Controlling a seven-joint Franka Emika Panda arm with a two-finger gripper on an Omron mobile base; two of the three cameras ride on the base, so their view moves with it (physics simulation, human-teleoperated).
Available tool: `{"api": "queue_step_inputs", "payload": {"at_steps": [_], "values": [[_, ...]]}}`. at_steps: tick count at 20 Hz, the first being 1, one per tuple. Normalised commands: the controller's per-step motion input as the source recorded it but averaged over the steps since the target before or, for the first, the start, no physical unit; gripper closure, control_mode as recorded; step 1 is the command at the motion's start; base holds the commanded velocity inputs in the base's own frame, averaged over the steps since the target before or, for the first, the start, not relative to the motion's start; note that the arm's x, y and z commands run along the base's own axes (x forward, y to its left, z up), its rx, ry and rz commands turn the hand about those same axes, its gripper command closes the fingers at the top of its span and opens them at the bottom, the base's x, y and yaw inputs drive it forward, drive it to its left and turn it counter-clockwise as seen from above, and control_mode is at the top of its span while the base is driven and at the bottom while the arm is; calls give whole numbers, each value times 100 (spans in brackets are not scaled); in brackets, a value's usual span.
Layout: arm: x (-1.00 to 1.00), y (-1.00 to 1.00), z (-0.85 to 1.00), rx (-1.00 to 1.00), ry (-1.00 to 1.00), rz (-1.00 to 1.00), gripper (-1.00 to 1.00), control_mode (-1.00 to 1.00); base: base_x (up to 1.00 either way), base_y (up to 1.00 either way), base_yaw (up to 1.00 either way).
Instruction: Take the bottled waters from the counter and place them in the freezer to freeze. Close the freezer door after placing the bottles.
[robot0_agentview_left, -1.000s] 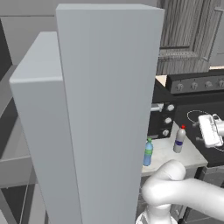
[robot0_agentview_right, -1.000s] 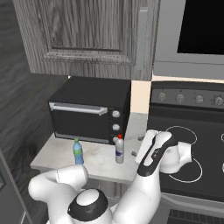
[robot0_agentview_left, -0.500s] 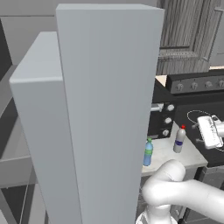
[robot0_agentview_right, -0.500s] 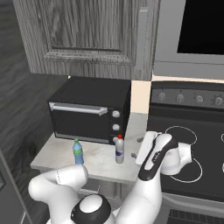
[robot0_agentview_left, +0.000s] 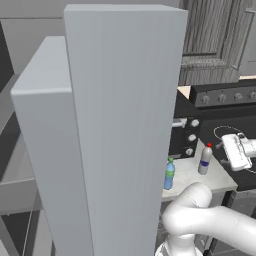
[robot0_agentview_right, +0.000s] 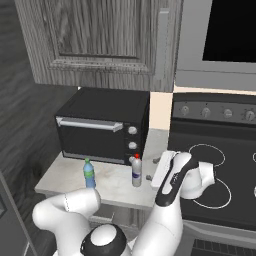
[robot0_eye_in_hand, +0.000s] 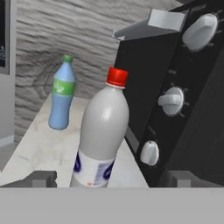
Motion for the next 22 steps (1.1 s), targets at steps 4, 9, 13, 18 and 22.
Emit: {"api": "queue_step_inputs", "payload": {"at_steps": [4,9,13,18,22], "values": [[-8,17,-9,0,3,0,-100,-100,0,0,0],[-11,17,-4,0,3,0,-100,-100,0,0,0],[-14,16,0,0,2,0,-100,-100,0,0,0],[-3,11,0,0,4,0,-100,-100,0,0,0],[0,0,0,7,8,0,-100,-100,0,0,0]]}}
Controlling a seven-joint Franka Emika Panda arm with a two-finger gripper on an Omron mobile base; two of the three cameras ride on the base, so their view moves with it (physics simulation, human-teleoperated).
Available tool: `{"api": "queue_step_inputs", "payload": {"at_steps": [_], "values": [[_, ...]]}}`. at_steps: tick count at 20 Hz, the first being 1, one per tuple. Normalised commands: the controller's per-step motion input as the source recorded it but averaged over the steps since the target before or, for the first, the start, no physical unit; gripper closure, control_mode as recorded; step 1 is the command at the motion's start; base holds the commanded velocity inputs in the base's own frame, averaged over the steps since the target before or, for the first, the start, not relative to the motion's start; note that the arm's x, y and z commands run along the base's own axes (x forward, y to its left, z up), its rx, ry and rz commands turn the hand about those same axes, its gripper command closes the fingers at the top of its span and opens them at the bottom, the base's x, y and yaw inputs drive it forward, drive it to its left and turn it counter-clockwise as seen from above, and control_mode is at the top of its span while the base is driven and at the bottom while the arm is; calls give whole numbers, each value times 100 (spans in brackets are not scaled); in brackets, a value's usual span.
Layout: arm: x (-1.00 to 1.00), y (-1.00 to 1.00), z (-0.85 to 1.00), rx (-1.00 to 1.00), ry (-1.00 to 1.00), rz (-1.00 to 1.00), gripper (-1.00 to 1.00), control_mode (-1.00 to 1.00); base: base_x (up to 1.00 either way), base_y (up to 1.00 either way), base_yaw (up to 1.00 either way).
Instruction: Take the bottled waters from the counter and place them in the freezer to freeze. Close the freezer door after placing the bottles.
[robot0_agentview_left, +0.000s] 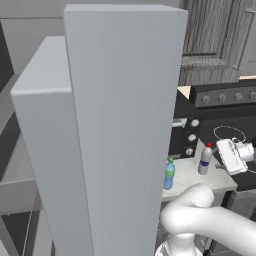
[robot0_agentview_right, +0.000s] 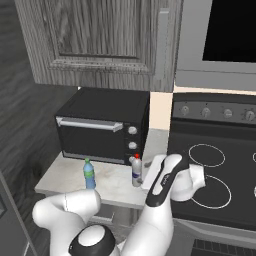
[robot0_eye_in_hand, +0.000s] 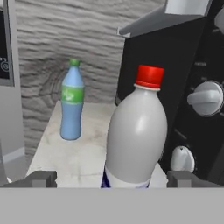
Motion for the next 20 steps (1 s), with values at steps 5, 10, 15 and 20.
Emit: {"api": "queue_step_inputs", "payload": {"at_steps": [5,10,15,20], "values": [[0,0,0,20,13,2,-100,-100,0,0,0],[0,0,0,15,11,1,-100,-100,0,0,0],[0,0,0,1,0,0,-100,-100,0,0,0],[3,0,0,0,0,0,-100,-100,0,0,0]]}}
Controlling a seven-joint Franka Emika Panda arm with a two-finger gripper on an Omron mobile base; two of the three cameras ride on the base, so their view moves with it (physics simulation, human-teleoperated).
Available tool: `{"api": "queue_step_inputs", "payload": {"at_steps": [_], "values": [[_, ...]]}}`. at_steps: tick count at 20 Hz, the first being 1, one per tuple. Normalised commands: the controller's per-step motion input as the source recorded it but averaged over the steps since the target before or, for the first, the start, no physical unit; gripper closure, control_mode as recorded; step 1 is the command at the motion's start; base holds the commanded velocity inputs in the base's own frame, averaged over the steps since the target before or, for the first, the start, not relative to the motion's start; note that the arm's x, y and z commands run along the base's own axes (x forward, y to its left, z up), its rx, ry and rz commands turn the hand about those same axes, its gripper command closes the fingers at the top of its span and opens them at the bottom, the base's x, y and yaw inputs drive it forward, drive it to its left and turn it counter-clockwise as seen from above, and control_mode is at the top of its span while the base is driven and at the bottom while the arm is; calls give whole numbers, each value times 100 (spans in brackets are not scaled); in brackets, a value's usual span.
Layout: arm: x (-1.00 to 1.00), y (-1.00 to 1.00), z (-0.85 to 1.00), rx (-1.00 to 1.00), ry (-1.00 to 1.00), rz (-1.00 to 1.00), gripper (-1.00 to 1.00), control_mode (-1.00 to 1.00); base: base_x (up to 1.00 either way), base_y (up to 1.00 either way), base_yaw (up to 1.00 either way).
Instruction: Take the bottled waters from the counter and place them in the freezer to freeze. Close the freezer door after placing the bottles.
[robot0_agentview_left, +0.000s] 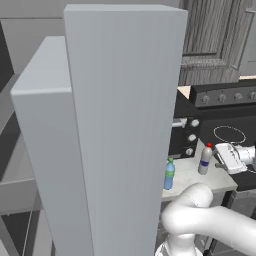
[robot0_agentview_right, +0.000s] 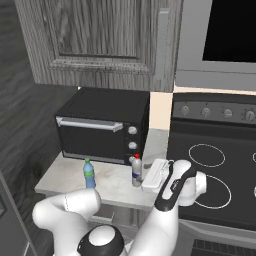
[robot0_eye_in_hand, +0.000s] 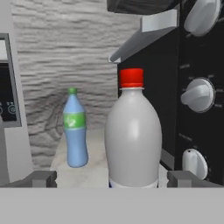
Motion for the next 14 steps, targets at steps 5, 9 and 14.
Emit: {"api": "queue_step_inputs", "payload": {"at_steps": [5,9,14], "values": [[7,0,0,0,0,0,-100,-100,0,0,0],[4,0,0,0,0,0,-100,-100,0,0,0],[3,0,0,0,0,0,-100,-100,0,0,0]]}}
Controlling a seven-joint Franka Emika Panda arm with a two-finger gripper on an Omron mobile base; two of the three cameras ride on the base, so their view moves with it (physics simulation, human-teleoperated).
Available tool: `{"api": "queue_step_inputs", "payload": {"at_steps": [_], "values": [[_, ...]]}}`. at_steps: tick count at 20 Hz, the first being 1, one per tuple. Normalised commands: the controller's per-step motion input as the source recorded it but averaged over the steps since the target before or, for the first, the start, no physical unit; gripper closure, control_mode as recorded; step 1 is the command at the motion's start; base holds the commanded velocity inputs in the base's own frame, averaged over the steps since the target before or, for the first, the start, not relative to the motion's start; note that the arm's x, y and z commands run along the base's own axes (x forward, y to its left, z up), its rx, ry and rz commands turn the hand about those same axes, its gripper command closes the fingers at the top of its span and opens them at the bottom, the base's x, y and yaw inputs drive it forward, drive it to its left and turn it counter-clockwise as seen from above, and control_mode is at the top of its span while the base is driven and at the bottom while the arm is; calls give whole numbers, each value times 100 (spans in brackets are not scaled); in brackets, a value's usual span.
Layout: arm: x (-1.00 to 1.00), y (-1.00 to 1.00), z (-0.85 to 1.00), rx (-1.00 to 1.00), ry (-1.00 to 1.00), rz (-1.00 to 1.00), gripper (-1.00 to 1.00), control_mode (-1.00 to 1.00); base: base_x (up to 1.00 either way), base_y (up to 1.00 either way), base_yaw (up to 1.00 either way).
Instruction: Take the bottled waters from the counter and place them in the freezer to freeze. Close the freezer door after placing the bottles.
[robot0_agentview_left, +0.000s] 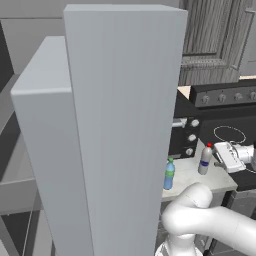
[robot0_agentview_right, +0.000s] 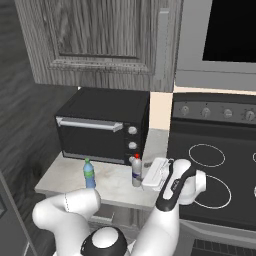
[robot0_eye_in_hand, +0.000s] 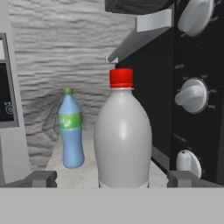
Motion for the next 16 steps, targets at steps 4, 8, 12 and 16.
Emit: {"api": "queue_step_inputs", "payload": {"at_steps": [4,8,12,16], "values": [[1,6,0,0,0,0,-100,-100,0,0,0],[0,18,0,0,0,0,-100,-100,0,0,0],[0,19,0,0,0,0,-100,-100,0,0,0],[0,19,0,0,0,0,-100,-100,0,0,0]]}}
